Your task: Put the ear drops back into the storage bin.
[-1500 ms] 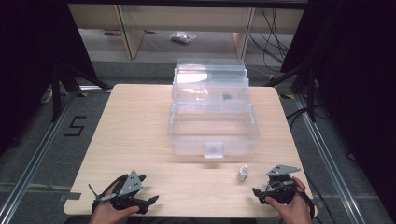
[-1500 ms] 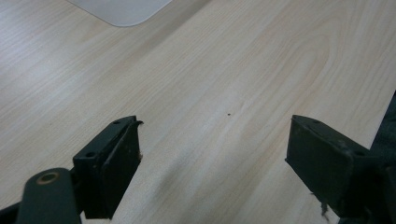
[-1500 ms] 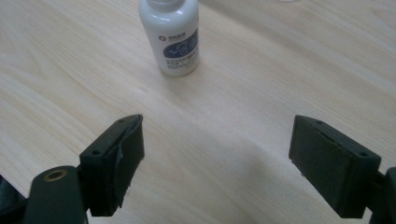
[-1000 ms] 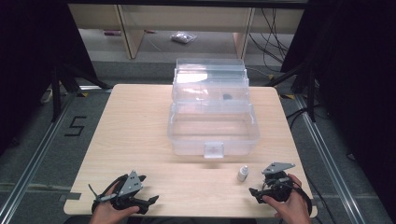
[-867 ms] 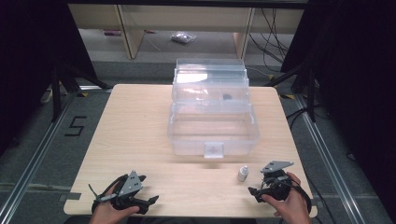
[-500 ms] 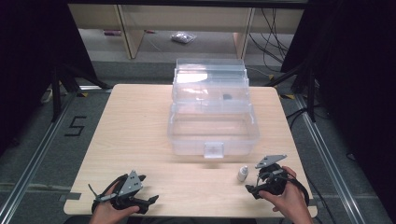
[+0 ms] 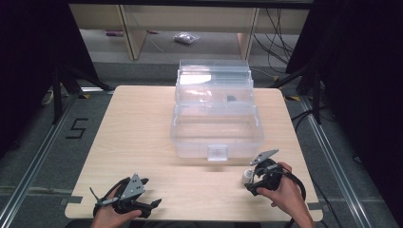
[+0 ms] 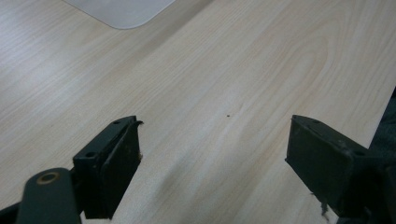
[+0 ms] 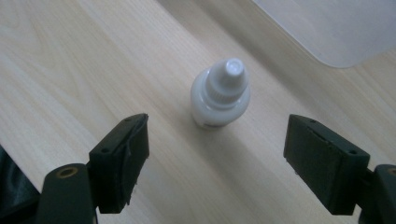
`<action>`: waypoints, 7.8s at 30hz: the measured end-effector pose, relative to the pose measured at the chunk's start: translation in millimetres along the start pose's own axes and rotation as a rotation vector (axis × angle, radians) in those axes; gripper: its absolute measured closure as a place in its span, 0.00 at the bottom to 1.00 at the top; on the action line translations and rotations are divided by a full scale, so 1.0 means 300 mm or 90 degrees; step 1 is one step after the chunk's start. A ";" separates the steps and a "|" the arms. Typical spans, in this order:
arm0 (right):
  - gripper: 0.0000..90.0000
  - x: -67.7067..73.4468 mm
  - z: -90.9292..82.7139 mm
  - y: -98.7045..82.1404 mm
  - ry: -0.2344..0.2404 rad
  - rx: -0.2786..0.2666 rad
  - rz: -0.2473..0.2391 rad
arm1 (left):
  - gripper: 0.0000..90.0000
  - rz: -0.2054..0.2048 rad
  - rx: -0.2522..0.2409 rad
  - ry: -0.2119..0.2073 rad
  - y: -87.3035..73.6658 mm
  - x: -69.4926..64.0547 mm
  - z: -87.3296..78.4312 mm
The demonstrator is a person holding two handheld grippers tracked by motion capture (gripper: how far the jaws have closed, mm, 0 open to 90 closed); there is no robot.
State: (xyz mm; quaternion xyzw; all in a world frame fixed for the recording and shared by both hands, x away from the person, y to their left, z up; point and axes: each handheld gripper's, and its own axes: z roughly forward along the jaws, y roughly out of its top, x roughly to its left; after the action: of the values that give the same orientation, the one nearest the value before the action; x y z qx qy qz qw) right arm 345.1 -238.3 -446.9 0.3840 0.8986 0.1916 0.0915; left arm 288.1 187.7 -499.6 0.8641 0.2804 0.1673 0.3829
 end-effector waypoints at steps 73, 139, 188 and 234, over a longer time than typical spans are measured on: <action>0.67 -0.038 0.030 0.150 0.026 0.092 -0.080 | 0.19 0.002 0.000 0.000 0.000 0.001 0.000; 0.67 -0.213 -0.173 0.494 0.018 0.086 -0.066 | 0.19 -0.008 -0.003 -0.007 -0.003 0.001 0.000; 0.67 -0.354 0.176 0.545 -0.003 0.185 0.039 | 0.19 0.000 0.002 0.004 -0.002 0.004 0.000; 0.47 -0.334 0.029 0.514 0.000 0.098 0.022 | 0.19 0.002 0.003 0.001 -0.001 0.005 0.000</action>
State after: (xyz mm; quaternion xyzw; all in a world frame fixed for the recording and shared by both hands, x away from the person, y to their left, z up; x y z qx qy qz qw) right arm 517.8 -211.1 -389.0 0.4057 0.9038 0.1234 0.0584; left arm 289.1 188.8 -499.9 0.8654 0.2797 0.1677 0.3803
